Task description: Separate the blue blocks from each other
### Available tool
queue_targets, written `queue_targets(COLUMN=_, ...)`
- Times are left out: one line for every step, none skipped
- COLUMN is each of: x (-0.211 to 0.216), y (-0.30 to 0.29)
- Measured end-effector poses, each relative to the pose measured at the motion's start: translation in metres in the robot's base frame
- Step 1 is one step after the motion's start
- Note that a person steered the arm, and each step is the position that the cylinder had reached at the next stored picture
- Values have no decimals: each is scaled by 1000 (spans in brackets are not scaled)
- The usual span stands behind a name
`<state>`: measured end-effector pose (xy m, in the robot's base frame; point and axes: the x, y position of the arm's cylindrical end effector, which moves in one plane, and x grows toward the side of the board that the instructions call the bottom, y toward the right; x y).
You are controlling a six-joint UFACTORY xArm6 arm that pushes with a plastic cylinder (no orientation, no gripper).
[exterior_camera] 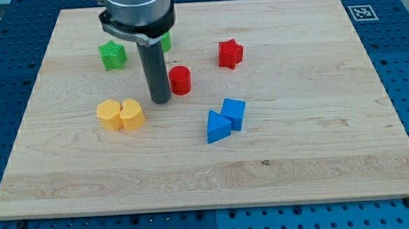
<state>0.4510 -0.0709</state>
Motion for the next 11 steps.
queue_targets(x=8, y=21)
queue_targets(x=21, y=45)
queue_targets(x=31, y=69)
queue_targets(x=45, y=86)
queue_targets(x=45, y=102)
queue_targets(x=48, y=115)
queue_targets(x=62, y=123)
queue_targets(x=81, y=133)
queue_targets(x=86, y=144)
queue_targets(x=86, y=163)
queue_targets(x=81, y=172)
